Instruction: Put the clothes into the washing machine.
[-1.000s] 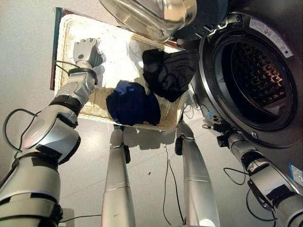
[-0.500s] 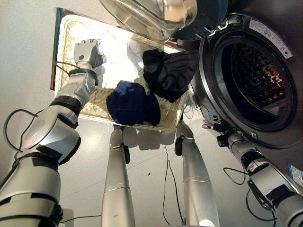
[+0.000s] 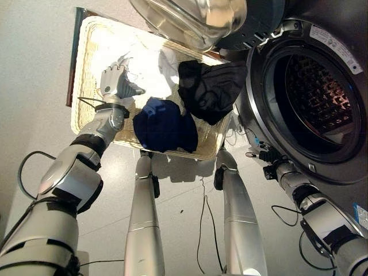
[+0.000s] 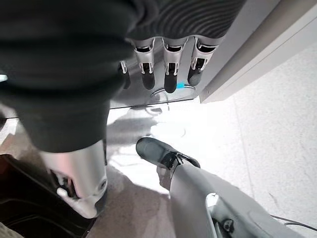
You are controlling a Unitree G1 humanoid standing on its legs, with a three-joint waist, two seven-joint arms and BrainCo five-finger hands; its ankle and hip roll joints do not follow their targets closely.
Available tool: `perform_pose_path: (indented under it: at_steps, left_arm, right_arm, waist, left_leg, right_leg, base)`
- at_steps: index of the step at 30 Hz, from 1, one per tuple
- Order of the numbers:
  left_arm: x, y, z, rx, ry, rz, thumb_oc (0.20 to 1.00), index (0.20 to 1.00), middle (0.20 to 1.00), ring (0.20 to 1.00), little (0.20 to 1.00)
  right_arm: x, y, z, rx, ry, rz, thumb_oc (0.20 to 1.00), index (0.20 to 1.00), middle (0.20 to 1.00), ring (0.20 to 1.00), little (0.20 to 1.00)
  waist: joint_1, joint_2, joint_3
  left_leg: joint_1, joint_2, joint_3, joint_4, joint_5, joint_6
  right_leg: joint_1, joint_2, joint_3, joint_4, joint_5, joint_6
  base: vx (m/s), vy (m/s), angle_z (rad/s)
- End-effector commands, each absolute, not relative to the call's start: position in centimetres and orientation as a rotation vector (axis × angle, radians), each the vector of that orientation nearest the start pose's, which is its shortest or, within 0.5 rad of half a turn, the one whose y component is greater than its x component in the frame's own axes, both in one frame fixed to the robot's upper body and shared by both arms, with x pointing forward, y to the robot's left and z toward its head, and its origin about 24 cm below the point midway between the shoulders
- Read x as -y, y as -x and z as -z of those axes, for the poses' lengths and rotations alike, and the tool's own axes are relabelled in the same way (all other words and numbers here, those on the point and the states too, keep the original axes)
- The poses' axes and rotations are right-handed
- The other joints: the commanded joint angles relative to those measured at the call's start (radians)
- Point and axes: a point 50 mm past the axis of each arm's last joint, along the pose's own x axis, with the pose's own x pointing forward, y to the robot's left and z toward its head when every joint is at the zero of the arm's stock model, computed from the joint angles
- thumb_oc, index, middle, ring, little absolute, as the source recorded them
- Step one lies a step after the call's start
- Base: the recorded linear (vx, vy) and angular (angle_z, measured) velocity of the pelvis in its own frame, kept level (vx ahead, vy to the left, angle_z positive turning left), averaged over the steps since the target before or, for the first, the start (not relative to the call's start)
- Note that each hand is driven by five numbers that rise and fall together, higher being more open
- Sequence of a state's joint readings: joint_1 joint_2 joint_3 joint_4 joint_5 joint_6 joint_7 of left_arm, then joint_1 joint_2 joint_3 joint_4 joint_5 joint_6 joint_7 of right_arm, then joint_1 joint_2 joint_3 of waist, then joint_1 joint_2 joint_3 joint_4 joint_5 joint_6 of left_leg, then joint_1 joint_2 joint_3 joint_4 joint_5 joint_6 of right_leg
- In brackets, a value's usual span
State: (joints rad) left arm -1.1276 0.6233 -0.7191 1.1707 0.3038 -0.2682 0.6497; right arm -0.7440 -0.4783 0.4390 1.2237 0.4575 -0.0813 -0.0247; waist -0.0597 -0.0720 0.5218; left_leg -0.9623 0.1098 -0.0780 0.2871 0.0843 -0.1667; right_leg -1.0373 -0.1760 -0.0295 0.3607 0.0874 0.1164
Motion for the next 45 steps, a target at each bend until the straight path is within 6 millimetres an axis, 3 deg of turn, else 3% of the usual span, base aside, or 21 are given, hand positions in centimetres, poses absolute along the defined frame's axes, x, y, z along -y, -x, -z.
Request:
perform_pose_path:
  at_steps: [1,9,10,11,25,31,38,42,45]
  left_arm:
    - [-23.1,-39.9,-15.6,0.303,-1.366,-0.268,1.000,1.000,1.000,1.000,1.000]
    - [-23.9,-40.1,-15.6,0.228,-1.426,-0.316,1.000,1.000,1.000,1.000,1.000]
    - [-23.9,-40.1,-15.7,0.214,-1.436,-0.310,0.445,0.445,0.445,0.445,0.445]
    - [-23.9,-40.2,-15.7,0.213,-1.439,-0.308,0.200,0.200,0.200,0.200,0.200]
    - [-24.2,-40.0,-16.1,0.243,-1.386,-0.424,0.200,0.200,0.200,0.200,0.200]
    - [-24.4,-39.8,-16.0,0.246,-1.248,-0.468,0.200,0.200,0.200,0.200,0.200]
    - [-23.6,-39.4,-17.2,0.378,-0.773,-0.525,0.200,0.200,0.200,0.200,0.200]
    - [-21.8,-38.4,-18.2,0.559,-0.421,-0.472,0.200,0.200,0.200,0.200,0.200]
    - [-20.0,-37.1,-18.7,0.683,-0.260,-0.395,0.200,0.200,0.200,0.200,0.200]
  right_arm:
    - [26.3,-34.1,-1.7,-0.443,0.316,0.135,1.000,1.000,1.000,1.000,1.000]
    - [26.0,-34.6,-2.2,-0.443,0.330,0.131,1.000,1.000,1.000,1.000,1.000]
    - [26.0,-34.7,-2.2,-0.442,0.331,0.131,1.000,1.000,1.000,1.000,1.000]
    - [25.9,-34.7,-2.3,-0.442,0.331,0.131,1.000,1.000,1.000,1.000,1.000]
    - [25.5,-35.1,-3.0,-0.372,0.279,0.146,1.000,1.000,1.000,1.000,1.000]
    - [24.9,-35.6,-3.9,-0.272,0.160,0.132,1.000,1.000,1.000,1.000,1.000]
    - [23.3,-36.5,-6.6,-0.057,-0.128,0.076,1.000,1.000,1.000,1.000,1.000]
    - [21.1,-36.4,-8.6,0.101,-0.321,0.012,1.000,1.000,1.000,1.000,1.000]
    - [19.4,-35.8,-10.1,0.190,-0.428,-0.040,1.000,1.000,1.000,1.000,1.000]
  waist:
    - [-0.007,-0.009,-0.002]
    - [-0.009,-0.008,-0.002]
    - [-0.009,-0.008,-0.002]
    - [-0.010,-0.009,-0.002]
    - [-0.005,-0.002,-0.002]
    - [-0.003,0.001,-0.002]
    - [0.002,0.001,-0.002]
    - [0.011,0.002,-0.002]
    - [0.017,0.002,-0.002]
  left_leg:
    - [-0.055,-0.080,0.001,0.032,0.039,0.116]
    - [-0.053,-0.078,0.006,0.022,0.047,0.114]
    - [-0.054,-0.077,0.008,0.020,0.048,0.114]
    - [-0.055,-0.077,0.008,0.021,0.048,0.114]
    - [-0.061,-0.088,0.005,0.025,0.050,0.117]
    - [-0.057,-0.086,0.005,0.022,0.052,0.116]
    - [-0.047,-0.088,-0.001,0.017,0.050,0.110]
    - [-0.042,-0.089,-0.007,0.010,0.047,0.105]
    - [-0.040,-0.093,-0.012,0.002,0.047,0.105]
  right_leg:
    - [0.000,0.076,-0.020,-0.077,0.116,-0.022]
    - [0.002,0.077,-0.019,-0.080,0.116,-0.023]
    - [0.001,0.076,-0.019,-0.080,0.116,-0.023]
    - [0.000,0.076,-0.019,-0.081,0.117,-0.023]
    - [-0.004,0.076,-0.021,-0.072,0.111,-0.026]
    - [-0.003,0.077,-0.021,-0.069,0.107,-0.028]
    - [0.006,0.077,-0.022,-0.070,0.101,-0.026]
    - [0.009,0.074,-0.028,-0.065,0.091,-0.023]
    - [0.011,0.070,-0.034,-0.067,0.092,-0.019]
  base:
    - [0.00,0.000,0.00]
    - [0.00,0.000,0.00]
    - [0.00,0.000,0.00]
    - [0.00,0.000,0.00]
    - [0.00,0.000,0.00]
    - [0.00,0.000,0.00]
    - [0.00,0.000,0.00]
    - [0.00,-0.017,0.00]
    - [-0.01,-0.023,0.01]
